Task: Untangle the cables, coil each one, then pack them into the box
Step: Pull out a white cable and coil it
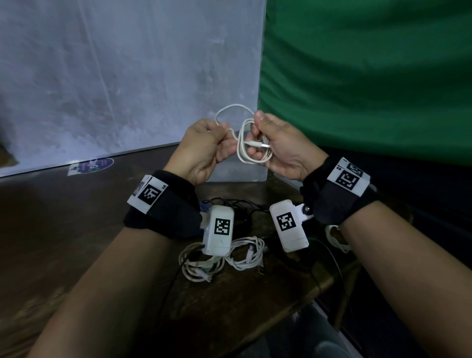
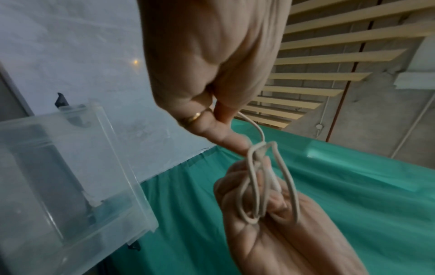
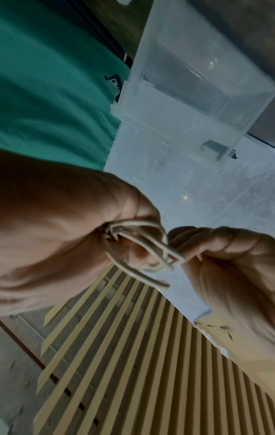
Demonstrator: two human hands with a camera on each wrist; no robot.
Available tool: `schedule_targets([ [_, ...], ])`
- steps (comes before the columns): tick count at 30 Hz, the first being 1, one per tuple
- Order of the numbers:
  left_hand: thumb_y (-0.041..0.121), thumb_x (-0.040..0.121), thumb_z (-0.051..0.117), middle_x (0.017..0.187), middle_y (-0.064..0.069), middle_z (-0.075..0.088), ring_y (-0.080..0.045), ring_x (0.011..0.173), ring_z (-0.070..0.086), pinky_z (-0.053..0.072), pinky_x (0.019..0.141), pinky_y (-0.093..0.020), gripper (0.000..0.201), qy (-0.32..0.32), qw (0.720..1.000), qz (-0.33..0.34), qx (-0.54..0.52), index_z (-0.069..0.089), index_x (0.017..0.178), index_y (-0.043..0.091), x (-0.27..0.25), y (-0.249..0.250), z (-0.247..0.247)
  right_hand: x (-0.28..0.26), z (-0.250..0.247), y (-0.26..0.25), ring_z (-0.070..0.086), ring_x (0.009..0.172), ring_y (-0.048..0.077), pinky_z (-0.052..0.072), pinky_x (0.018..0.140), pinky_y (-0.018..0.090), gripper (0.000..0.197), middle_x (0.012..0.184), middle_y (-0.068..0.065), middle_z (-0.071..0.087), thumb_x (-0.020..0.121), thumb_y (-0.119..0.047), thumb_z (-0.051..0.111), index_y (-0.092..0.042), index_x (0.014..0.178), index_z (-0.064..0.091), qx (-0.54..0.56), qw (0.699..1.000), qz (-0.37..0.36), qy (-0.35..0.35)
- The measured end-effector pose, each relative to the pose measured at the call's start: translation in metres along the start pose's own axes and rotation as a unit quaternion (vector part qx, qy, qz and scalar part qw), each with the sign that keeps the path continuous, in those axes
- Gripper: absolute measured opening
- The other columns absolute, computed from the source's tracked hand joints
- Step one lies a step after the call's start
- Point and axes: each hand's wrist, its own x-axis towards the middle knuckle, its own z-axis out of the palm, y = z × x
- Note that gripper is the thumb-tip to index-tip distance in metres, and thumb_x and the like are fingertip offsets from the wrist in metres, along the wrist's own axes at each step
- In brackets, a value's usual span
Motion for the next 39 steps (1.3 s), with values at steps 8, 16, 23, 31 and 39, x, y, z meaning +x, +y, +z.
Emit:
schedule_targets([
  [8, 0.015, 0.093, 0.056, 0.06, 0.002, 0.064, -0.003, 0.047, 0.058, 0.047, 0.043, -0.014, 0.015, -0.063, 0.992, -0.104, 0.009, 0.058, 0.078, 0.011, 0.0, -0.004, -0.007, -0.004, -0.002, 0.007, 0.047, 0.052, 0.015, 0.047, 0.053, 0.026, 0.035, 0.055, 0.002, 0.047, 0.101, -0.03, 0.039, -0.011, 0.073, 0.048, 0.089, 0.995, 0.004, -0.036],
  [16, 0.045, 0.095, 0.045, 0.08, 0.008, 0.066, -0.005, 0.072, 0.058, 0.038, 0.061, -0.02, 0.03, -0.117, 0.976, -0.161, 0.091, 0.063, 0.082, 0.024, -0.006, -0.002, -0.004, -0.005, -0.003, 0.016, 0.04, 0.045, 0.012, 0.04, 0.056, 0.027, 0.035, 0.045, -0.005, 0.039, 0.102, -0.033, 0.035, -0.015, 0.074, 0.045, 0.092, 0.992, -0.012, 0.083],
  [23, 0.036, 0.094, 0.05, 0.063, 0.016, 0.063, 0.0, 0.07, 0.059, 0.032, 0.075, -0.032, 0.034, -0.143, 0.973, -0.136, 0.12, 0.063, 0.065, 0.023, -0.014, -0.004, 0.006, -0.007, 0.0, 0.023, 0.032, 0.052, 0.011, 0.029, 0.058, 0.028, 0.035, 0.046, -0.009, 0.038, 0.103, -0.034, 0.031, -0.019, 0.074, 0.043, 0.022, 0.989, -0.019, 0.142],
  [31, 0.028, 0.095, 0.052, 0.072, 0.01, 0.058, -0.004, 0.068, 0.05, 0.039, 0.059, -0.021, 0.016, -0.142, 0.969, -0.142, 0.147, 0.06, 0.083, 0.022, -0.004, -0.007, -0.006, -0.025, -0.009, 0.027, 0.039, 0.052, 0.007, 0.031, 0.047, 0.019, 0.028, 0.059, -0.006, 0.055, 0.099, -0.027, 0.046, -0.017, 0.076, 0.059, -0.098, 0.989, -0.037, 0.103],
  [39, -0.008, 0.084, 0.06, 0.081, -0.004, 0.062, -0.009, 0.065, 0.068, 0.057, 0.058, -0.019, 0.022, -0.113, 0.978, -0.115, 0.136, 0.051, 0.087, 0.013, -0.009, -0.009, 0.001, -0.033, -0.009, 0.026, 0.042, 0.05, 0.007, 0.043, 0.054, 0.021, 0.023, 0.066, 0.003, 0.055, 0.097, -0.017, 0.051, -0.011, 0.077, 0.062, -0.094, 0.982, -0.078, 0.141],
])
